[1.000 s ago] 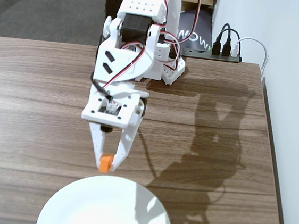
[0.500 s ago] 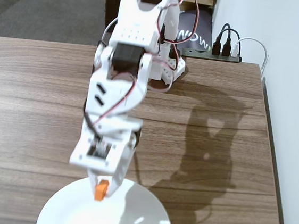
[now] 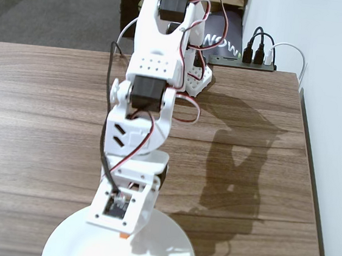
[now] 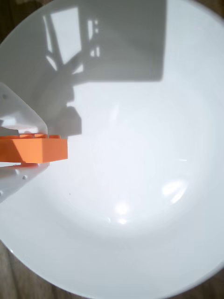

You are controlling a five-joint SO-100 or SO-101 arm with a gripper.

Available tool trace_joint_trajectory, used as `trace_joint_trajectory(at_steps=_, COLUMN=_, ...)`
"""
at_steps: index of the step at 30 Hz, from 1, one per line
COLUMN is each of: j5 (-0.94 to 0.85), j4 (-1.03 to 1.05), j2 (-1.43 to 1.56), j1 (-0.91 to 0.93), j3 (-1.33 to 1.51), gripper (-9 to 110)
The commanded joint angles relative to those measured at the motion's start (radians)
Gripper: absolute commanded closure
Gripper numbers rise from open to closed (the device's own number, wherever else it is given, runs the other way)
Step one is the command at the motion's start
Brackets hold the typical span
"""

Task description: Grasp a lego block and put it on the plate.

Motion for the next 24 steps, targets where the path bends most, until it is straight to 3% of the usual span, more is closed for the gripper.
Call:
trace_joint_trajectory(at_steps=1, j5=0.009, j4=0.005, j2=0.006, j1=-0.005, j3=-0.043, gripper=101)
trace_joint_trajectory(at_steps=19, j5=0.012, j4=0.003, j2=-0.003, j1=0.015, j3=-0.037, gripper=100)
trace_joint_trajectory(at_steps=24, j5=0.02, j4=0.011, j2=0.006, j1=0.017, j3=-0.037, gripper=92)
